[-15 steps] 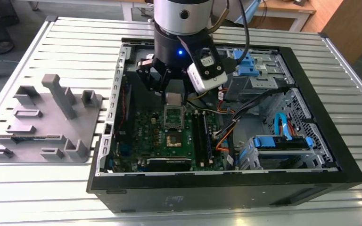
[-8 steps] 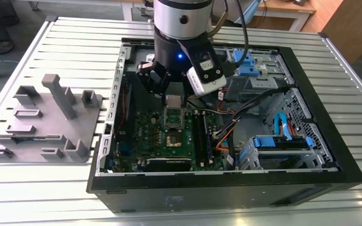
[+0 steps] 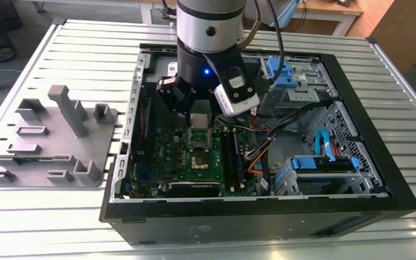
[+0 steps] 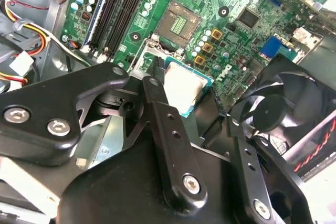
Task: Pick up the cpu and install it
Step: 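Place the cpu into insertion slot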
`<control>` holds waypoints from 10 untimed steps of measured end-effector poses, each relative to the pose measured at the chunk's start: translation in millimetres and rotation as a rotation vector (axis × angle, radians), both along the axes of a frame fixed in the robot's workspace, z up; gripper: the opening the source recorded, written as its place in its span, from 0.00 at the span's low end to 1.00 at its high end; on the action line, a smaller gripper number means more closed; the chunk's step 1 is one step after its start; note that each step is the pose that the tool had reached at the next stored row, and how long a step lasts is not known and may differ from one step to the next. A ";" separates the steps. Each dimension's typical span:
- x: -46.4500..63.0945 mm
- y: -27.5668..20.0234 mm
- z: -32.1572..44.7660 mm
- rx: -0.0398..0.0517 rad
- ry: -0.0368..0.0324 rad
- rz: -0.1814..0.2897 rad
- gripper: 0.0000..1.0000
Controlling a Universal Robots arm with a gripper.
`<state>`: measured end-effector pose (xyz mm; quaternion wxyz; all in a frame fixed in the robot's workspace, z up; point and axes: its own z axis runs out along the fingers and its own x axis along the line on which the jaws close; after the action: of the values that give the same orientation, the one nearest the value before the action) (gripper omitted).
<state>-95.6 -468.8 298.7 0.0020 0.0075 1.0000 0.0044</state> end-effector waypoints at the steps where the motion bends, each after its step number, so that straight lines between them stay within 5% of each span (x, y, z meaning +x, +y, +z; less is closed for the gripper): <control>1: 0.0 -0.6 -0.8 -0.0002 0.0001 0.000 0.47; 10: 0.0 -9.0 -14.5 0.0009 0.0001 0.000 0.47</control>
<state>-95.6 -477.8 284.1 0.0020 0.0076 1.0000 0.0049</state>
